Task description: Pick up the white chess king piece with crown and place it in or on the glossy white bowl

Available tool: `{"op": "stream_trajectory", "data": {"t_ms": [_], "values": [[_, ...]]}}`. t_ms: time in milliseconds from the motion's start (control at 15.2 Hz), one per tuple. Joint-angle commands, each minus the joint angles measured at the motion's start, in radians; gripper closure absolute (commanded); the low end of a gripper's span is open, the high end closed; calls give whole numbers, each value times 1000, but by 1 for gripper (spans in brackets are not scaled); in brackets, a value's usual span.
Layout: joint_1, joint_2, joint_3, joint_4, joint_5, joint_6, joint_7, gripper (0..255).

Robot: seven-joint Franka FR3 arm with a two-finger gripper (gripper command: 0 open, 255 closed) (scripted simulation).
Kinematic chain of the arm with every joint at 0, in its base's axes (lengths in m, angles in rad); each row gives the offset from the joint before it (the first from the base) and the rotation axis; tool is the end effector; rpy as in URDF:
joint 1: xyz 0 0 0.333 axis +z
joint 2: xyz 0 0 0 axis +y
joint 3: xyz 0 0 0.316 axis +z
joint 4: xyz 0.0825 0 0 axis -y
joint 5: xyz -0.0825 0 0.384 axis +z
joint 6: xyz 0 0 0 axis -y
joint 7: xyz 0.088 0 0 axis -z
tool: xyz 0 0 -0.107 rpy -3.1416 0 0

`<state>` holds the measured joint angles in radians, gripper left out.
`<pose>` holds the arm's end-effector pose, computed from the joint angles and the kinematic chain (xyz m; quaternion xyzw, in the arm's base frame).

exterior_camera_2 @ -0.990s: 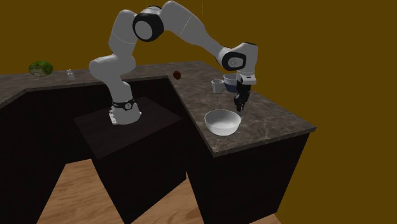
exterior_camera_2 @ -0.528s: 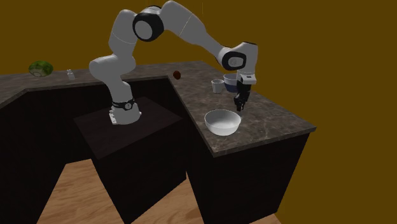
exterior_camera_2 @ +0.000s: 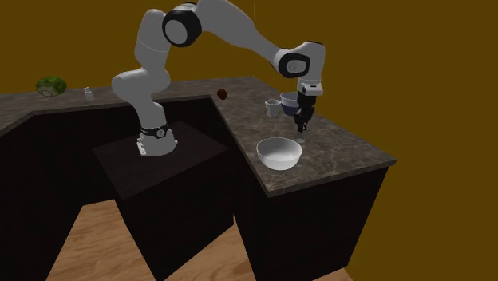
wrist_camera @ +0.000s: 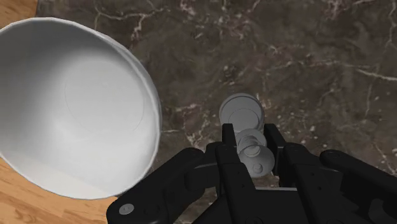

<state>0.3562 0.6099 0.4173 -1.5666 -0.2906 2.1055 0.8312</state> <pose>0.5340 0.4435 0.3088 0.9999 0.0137 0.0008 0.0090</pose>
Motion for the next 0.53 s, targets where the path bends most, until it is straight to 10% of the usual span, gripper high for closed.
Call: {"op": "stream_trajectory", "data": {"t_ms": [0,462], "values": [[0,-8,4,16,5,-24,-4,255],[-4,-47,15,53,25,-97,-17,255]]}}
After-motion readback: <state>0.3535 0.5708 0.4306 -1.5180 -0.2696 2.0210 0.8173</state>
